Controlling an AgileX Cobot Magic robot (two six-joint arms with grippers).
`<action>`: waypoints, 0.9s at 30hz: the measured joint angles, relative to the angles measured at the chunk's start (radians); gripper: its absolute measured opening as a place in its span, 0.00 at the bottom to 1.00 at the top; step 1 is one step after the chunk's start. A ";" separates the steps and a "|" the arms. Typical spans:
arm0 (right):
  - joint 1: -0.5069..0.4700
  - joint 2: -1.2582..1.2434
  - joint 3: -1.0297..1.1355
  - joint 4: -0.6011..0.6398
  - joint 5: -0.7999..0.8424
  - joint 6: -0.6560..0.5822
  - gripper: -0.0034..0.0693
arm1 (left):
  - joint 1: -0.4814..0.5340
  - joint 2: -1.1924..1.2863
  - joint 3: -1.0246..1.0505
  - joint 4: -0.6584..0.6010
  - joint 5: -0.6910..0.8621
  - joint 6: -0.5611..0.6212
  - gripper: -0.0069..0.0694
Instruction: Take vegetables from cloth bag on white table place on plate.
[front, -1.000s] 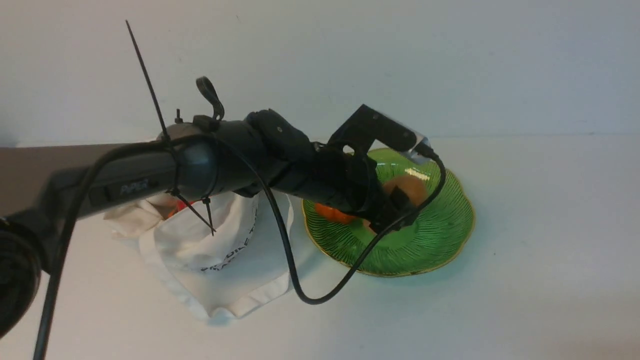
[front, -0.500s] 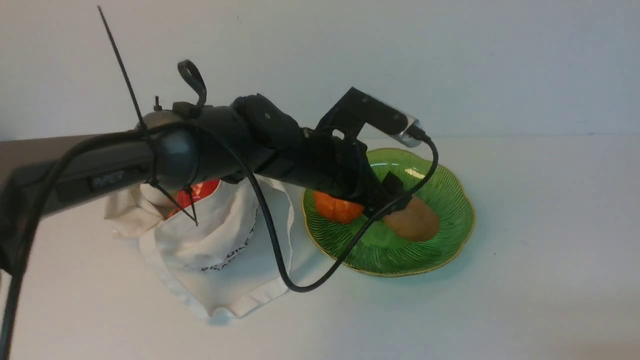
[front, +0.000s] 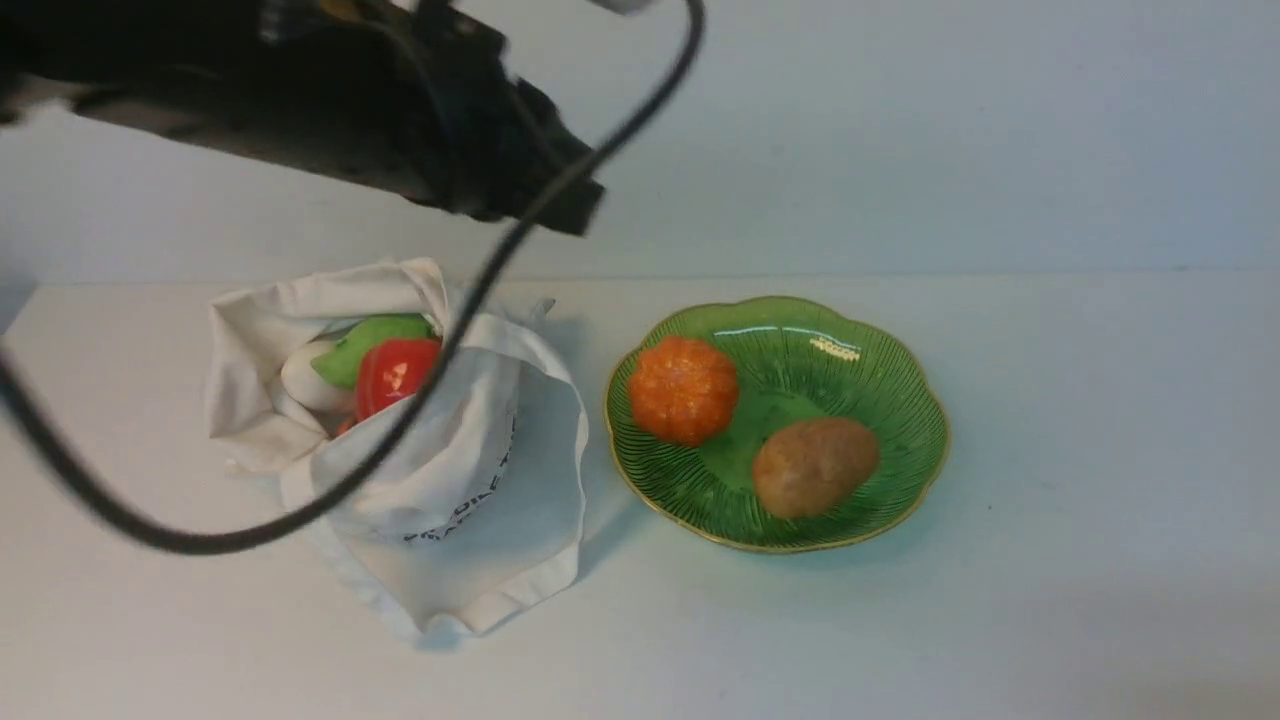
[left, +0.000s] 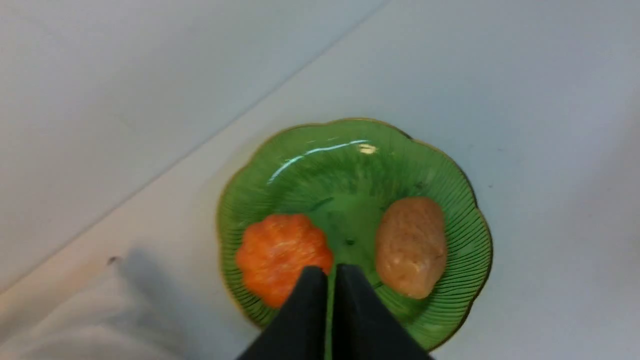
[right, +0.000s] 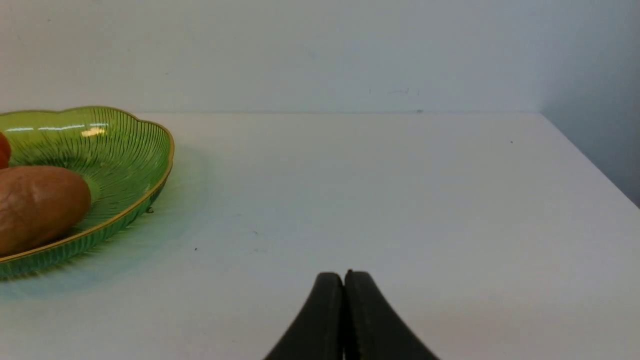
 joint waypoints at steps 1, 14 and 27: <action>0.000 0.000 0.000 0.000 0.000 0.000 0.03 | 0.005 -0.036 0.002 0.033 0.010 -0.036 0.08; 0.000 0.000 0.000 0.000 0.000 0.000 0.03 | 0.019 -0.510 0.164 0.234 0.076 -0.312 0.08; 0.000 0.000 0.000 0.000 0.000 0.000 0.03 | 0.019 -0.665 0.206 0.276 0.187 -0.310 0.08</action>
